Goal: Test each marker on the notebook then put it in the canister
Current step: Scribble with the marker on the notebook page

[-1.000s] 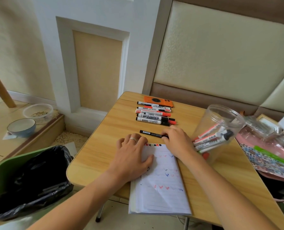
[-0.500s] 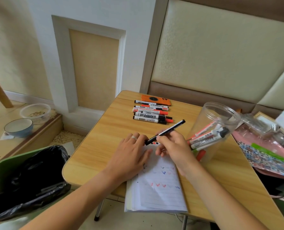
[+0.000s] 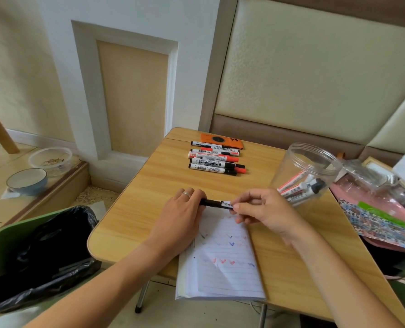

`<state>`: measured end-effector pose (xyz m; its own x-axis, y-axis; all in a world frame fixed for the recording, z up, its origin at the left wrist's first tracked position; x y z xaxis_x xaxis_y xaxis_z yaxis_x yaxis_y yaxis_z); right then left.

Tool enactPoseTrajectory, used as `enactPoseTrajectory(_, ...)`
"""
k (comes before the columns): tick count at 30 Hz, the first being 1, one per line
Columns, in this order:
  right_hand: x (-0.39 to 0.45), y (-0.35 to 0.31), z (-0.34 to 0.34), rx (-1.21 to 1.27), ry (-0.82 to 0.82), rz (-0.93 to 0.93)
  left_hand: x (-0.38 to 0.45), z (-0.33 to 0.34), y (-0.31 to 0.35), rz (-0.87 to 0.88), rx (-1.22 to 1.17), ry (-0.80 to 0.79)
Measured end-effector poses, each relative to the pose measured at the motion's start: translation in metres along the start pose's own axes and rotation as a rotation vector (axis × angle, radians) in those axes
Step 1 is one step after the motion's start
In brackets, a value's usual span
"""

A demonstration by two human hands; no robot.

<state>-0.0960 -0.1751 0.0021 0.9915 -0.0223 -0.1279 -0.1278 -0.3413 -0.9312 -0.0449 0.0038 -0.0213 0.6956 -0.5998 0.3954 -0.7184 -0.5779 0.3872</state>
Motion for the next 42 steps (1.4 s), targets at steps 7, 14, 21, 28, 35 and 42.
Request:
enactPoseTrajectory(7,0.008,-0.011,0.02,-0.624,0.069,-0.166,0.001,0.001,0.008,0.101,-0.021,-0.033)
enactPoseTrajectory(14,0.007,-0.019,0.035,-0.755,0.062,-0.308,0.003,-0.002,-0.005,0.044,-0.306,-0.033)
enactPoseTrajectory(21,0.008,-0.015,0.039,-0.761,0.125,-0.312,0.007,-0.001,-0.013,0.007,-0.308,-0.026)
enactPoseTrajectory(28,0.009,-0.005,0.054,-0.802,0.165,-0.35,0.009,0.001,-0.02,-0.031,-0.35,-0.054)
enactPoseTrajectory(35,0.007,-0.006,0.058,-0.851,0.188,-0.353,0.009,0.0,-0.021,-0.054,-0.347,-0.053)
enactPoseTrajectory(42,0.011,-0.002,0.061,-0.896,0.191,-0.308,0.009,-0.001,-0.021,-0.068,-0.341,-0.052)
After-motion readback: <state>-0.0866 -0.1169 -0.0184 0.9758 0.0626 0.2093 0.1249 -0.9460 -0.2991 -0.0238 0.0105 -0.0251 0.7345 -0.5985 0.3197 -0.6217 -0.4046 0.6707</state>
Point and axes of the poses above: each hand's wrist, its own x-axis towards the middle knuckle, its own z-axis out of the palm, y = z × x, the point moved 8 cm from there along x, towards the middle knuckle, and after that the axes turned 8 degrees about -y, right-handed, at the moved point
